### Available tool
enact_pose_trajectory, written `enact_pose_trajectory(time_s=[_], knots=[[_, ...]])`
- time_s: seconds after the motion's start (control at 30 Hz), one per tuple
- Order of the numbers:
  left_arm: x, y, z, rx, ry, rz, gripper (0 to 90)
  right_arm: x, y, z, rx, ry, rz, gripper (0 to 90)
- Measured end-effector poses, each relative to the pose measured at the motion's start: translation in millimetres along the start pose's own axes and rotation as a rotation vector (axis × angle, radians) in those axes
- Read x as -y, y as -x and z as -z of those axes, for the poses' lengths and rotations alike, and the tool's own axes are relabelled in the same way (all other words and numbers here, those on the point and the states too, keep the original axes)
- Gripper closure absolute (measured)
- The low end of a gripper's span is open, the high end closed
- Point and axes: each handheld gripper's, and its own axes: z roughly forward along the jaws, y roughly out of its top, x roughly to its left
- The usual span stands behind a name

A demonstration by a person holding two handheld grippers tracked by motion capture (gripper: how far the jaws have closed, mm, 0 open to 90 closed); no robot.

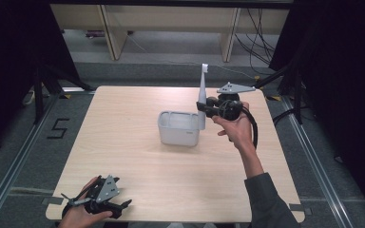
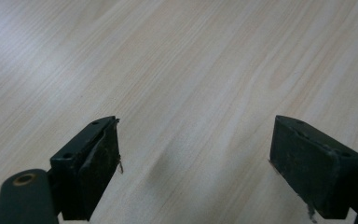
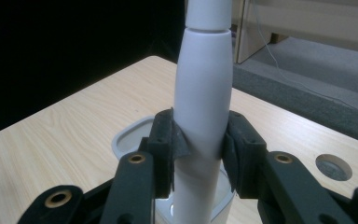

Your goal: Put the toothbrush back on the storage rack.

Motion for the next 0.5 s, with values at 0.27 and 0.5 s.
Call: enact_pose_trajectory(time_s=[0.27, 0.5], knots=[[0.0, 0.2, 0.2, 0.002, 0.005, 0.0, 15.3, -8.4, 3.5, -8.3, 0.01, 0.004, -0.016, 66.6], [0.2, -0.4, 0.2, 0.0, 0.001, 0.0, 15.3, -9.3, 5.3, -18.9, 0.032, 0.005, -0.021, 66.6]])
